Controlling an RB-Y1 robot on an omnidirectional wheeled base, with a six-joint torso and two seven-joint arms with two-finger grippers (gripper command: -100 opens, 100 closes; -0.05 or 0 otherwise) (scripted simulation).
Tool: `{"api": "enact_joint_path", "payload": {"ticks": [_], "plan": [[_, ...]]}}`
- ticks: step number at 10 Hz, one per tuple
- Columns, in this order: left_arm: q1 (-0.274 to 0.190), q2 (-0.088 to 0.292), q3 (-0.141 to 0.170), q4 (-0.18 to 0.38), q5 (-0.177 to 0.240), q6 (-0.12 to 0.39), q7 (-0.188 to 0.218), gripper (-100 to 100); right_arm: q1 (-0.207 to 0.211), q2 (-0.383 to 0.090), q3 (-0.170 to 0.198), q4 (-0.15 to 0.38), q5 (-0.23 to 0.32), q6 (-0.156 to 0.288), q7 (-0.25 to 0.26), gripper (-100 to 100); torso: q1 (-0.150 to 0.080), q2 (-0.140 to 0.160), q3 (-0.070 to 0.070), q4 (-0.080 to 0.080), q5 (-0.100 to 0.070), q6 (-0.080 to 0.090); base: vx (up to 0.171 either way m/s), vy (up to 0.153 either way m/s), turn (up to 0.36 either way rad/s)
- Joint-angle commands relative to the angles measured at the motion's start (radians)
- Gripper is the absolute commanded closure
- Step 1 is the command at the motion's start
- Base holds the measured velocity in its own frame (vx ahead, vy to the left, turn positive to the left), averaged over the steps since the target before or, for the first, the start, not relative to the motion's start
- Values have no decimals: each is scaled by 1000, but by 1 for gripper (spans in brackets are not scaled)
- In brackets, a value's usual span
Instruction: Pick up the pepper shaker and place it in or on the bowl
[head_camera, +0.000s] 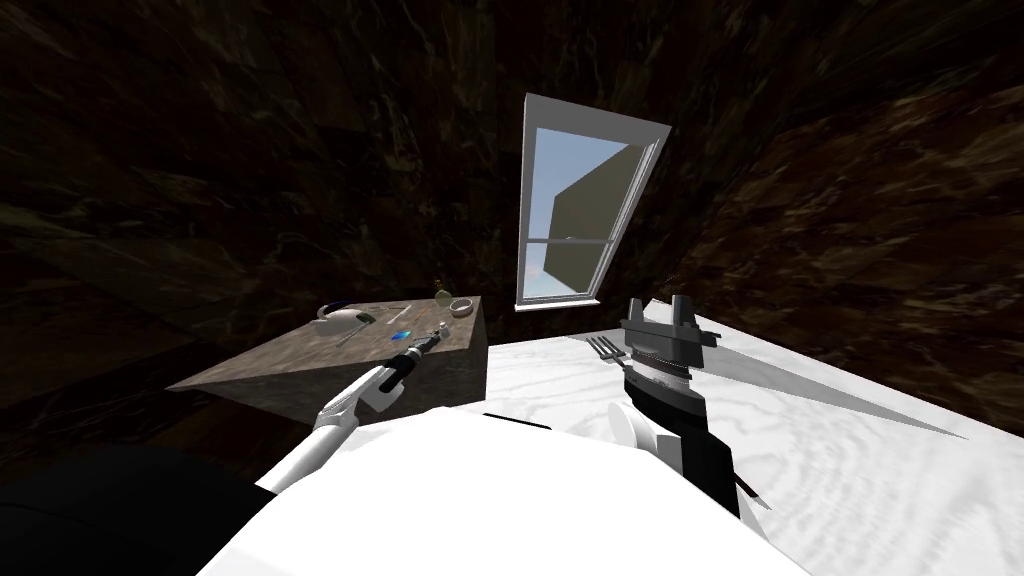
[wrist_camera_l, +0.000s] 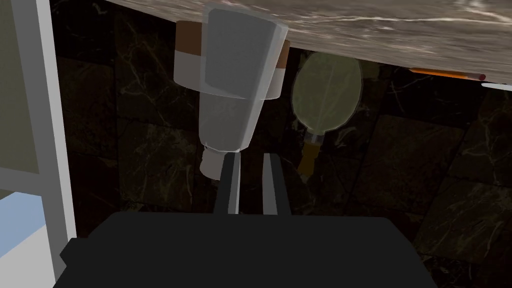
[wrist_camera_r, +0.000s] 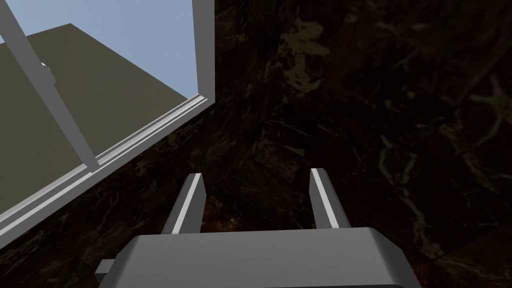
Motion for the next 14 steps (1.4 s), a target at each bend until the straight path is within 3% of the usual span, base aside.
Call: {"api": "enact_joint_path", "payload": {"ticks": [1, 6, 8, 10, 14], "plan": [[15, -17, 26, -14, 18, 20, 20, -100, 0, 0, 0, 0, 0, 0, 0, 0, 0, 0, 0, 0, 0, 0, -153, -60, 224], [48, -80, 101, -49, 68, 71, 57, -100, 0, 0, 0, 0, 0, 0, 0, 0, -3, 9, 5, 2, -1, 0, -185, -45, 143], [18, -82, 63, -23, 30, 33, 5, -100, 0, 0, 0, 0, 0, 0, 0, 0, -2, 1, 1, 1, -1, 2, 39, 11, -161], [2, -78, 36, -4, 0, 6, -26, -100, 0, 0, 0, 0, 0, 0, 0, 0, 5, -14, -8, -3, 1, 2, 170, 76, -147], [-33, -62, -24, 42, -72, -52, -96, -100, 0, 0, 0, 0, 0, 0, 0, 0, 5, -18, -10, -4, 1, 2, 176, 91, -136]]}}
